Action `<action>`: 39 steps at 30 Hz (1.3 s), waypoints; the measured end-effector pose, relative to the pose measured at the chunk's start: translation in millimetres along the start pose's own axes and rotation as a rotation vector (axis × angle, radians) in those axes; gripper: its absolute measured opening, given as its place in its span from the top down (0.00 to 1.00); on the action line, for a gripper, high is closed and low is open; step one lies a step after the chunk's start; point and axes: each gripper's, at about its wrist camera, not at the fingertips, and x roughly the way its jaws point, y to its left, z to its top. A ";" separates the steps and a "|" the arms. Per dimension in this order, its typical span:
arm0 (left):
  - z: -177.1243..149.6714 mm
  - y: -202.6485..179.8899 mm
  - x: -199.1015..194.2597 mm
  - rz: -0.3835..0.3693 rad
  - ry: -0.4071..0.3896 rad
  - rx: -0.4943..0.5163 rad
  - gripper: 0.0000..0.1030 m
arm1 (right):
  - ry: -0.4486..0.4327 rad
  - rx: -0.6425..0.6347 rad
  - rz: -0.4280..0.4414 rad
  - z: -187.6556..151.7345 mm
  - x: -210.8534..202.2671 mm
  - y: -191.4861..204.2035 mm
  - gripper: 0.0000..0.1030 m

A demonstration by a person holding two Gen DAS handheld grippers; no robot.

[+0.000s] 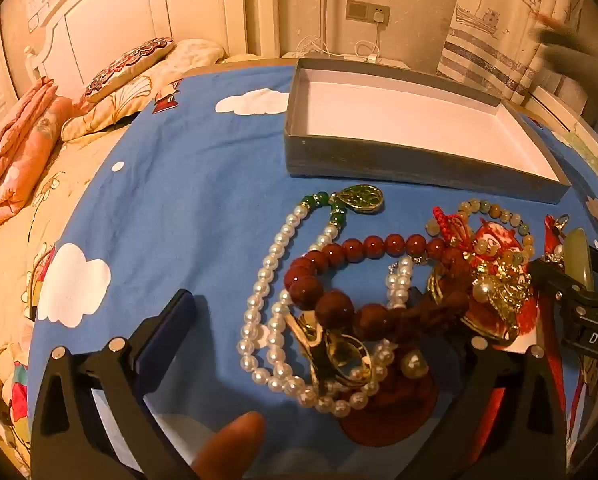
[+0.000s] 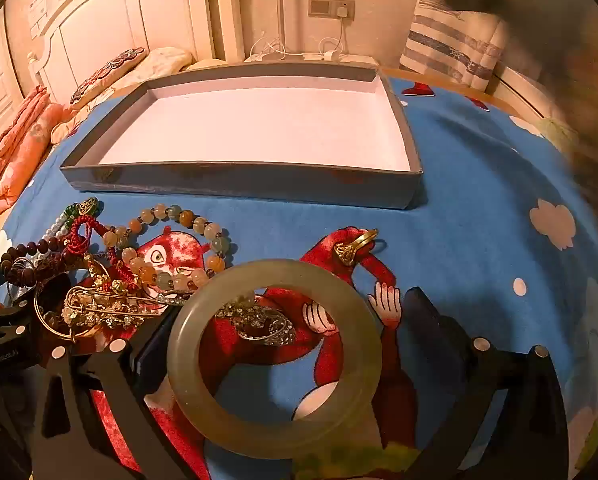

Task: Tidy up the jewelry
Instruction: 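Hold the pale green jade bangle in the right tool above the pile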

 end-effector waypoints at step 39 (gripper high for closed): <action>0.2 -0.1 0.5 0.008 0.009 0.005 0.02 | 0.009 0.005 0.006 0.1 -0.2 -0.4 0.04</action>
